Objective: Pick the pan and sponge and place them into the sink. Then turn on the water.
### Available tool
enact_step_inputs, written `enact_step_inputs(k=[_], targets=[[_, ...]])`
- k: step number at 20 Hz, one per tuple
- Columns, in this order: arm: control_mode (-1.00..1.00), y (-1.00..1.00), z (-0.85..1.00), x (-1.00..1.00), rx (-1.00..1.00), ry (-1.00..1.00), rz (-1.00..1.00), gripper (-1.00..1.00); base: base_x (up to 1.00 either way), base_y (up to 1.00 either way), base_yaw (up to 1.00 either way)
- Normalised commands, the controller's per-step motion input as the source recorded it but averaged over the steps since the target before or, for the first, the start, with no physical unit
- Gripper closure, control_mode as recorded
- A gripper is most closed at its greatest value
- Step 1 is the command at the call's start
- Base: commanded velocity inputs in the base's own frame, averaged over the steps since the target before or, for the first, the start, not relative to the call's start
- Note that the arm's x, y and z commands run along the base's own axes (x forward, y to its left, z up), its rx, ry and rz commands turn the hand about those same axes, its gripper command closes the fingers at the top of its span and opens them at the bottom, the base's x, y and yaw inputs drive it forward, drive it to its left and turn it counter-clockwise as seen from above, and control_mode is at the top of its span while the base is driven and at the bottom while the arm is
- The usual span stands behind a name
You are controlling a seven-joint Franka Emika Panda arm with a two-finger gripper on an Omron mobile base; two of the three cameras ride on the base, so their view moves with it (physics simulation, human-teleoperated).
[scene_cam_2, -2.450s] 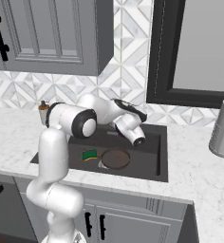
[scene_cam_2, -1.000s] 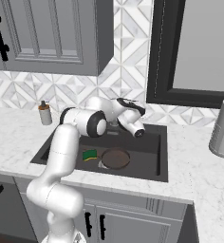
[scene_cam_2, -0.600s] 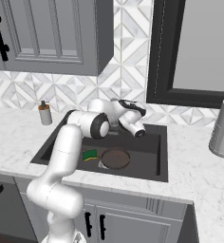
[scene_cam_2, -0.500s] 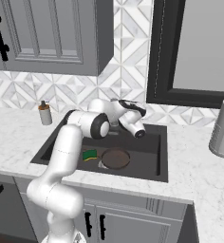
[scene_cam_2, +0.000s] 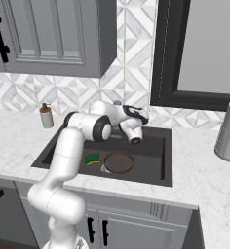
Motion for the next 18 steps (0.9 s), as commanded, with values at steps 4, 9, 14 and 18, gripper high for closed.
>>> enact_step_inputs(k=[4,9,14,18], targets=[[-1.00,-0.98,0.01,0.05,0.29,0.00,-0.15,1.00,0.00,0.00,0.00],[-1.00,-1.00,0.01,0.02,0.44,0.00,-0.04,1.00,0.00,0.00,0.00],[-1.00,-1.00,0.00,0.00,0.50,0.00,0.00,1.00,0.00,0.00,0.00],[-1.00,-1.00,0.36,-0.07,0.56,0.00,0.03,1.00,0.00,0.00,0.00]])
